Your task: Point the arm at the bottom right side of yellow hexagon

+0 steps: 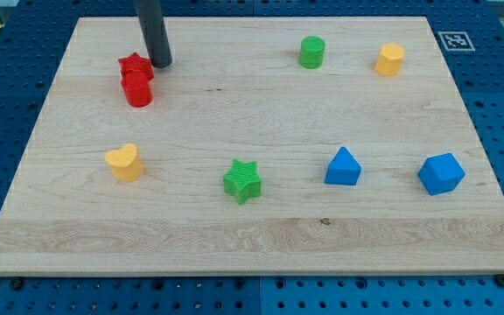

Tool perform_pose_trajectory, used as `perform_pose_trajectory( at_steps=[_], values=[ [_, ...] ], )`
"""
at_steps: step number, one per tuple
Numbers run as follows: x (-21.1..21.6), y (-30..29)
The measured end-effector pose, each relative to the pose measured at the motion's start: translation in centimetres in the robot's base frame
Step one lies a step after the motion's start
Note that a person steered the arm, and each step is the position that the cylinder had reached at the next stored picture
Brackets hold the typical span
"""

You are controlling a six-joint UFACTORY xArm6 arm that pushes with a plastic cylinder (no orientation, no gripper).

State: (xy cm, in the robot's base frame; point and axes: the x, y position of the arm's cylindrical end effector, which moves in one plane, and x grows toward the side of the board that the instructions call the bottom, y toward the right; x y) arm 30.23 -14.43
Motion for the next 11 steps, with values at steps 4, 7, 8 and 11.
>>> perform_pose_trajectory(
  at_steps=[4, 7, 8, 11],
  values=[
    [2.6, 11.5],
    [6.2, 25.7],
    [6.2, 26.5],
    [6.2, 27.0]
  ],
)
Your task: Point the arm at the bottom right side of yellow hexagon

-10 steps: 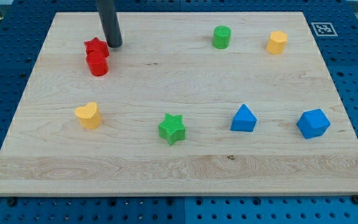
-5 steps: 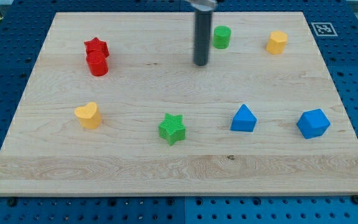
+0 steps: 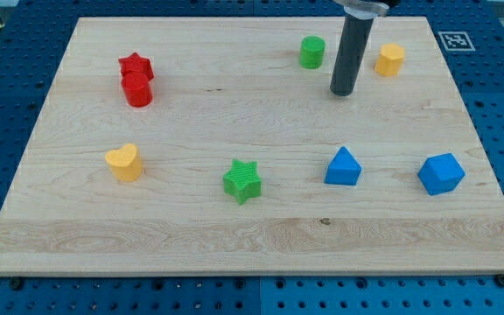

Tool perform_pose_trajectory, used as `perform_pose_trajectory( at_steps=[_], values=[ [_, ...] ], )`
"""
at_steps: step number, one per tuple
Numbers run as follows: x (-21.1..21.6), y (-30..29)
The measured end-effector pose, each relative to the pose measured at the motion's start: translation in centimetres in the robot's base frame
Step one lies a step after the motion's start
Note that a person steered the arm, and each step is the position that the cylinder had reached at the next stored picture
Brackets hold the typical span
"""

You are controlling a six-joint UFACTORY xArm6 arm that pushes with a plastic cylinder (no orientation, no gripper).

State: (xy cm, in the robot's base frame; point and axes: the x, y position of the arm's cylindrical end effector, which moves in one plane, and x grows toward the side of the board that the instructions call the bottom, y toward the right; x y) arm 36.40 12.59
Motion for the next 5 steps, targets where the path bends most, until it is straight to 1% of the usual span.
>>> perform_pose_trajectory(
  at_steps=[1, 2, 3, 4, 5],
  values=[
    [0.4, 1.4],
    [3.0, 7.0],
    [3.2, 9.9],
    [-3.6, 10.3],
    [-8.9, 10.3]
  ],
)
